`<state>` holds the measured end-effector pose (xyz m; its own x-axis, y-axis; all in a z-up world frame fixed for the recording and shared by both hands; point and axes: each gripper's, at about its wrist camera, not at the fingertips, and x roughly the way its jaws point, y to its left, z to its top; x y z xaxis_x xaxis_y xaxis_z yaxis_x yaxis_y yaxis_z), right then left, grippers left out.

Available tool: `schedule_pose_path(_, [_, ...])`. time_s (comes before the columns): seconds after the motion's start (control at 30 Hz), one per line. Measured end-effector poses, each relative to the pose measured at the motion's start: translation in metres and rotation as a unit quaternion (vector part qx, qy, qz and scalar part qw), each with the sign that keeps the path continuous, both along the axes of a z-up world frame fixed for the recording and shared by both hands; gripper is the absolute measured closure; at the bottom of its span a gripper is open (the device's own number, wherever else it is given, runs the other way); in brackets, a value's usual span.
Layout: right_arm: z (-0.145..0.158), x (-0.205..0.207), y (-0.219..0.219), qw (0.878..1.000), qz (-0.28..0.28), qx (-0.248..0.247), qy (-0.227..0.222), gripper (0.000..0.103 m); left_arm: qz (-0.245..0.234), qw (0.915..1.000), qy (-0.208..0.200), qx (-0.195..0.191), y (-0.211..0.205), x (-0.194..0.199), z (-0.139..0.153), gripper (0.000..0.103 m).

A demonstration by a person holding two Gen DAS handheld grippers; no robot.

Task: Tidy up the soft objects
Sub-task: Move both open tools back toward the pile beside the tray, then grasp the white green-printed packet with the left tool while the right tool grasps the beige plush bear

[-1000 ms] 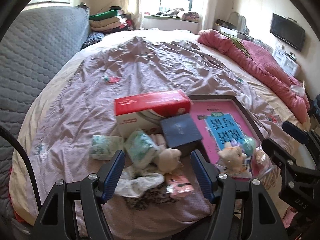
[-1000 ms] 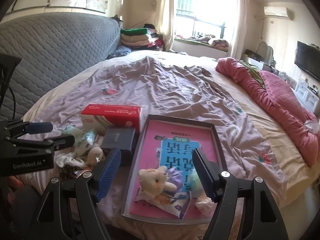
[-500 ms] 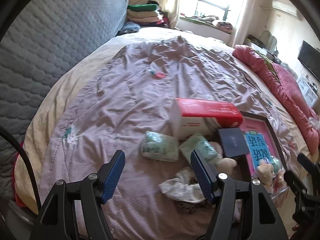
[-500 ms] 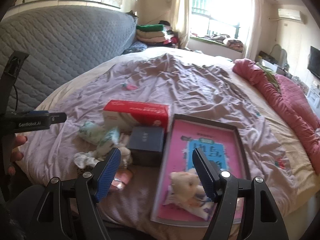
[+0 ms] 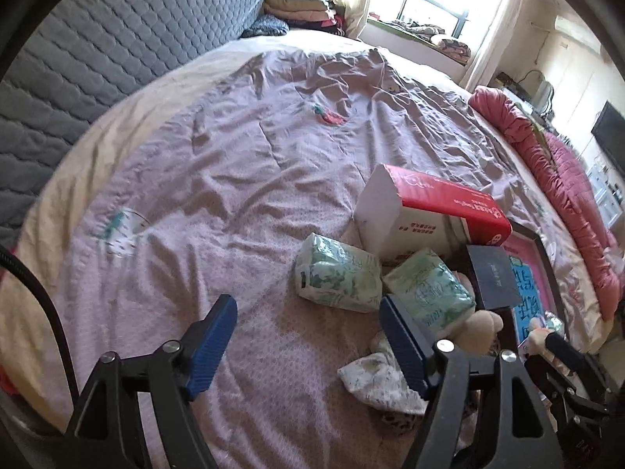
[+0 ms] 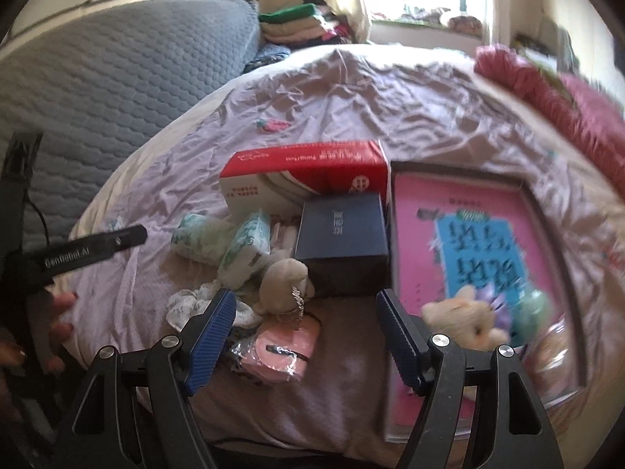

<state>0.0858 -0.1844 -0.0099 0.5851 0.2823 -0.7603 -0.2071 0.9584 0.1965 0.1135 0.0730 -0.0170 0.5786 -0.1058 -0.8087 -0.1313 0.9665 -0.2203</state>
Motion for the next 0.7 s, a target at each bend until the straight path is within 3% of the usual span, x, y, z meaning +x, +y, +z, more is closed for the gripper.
schedule_pose_path(0.3, [-0.022,0.021,-0.002,0.999,-0.012,0.023,0.032,0.028,0.004,0.9949,0.040,-0.093,0.016,0.042,-0.045,0.025])
schedule_pose_path(0.53, [-0.038,0.032,0.008,0.999,-0.006,0.019,0.045,0.028,-0.005,0.9936,0.052,-0.100,0.012,0.059,-0.062,0.025])
schedule_pose_path(0.7, [-0.045,0.040,0.012,0.998,-0.002,0.047,0.050,0.030,-0.013,0.9947,0.046,-0.092,0.007,0.065,-0.064,0.026])
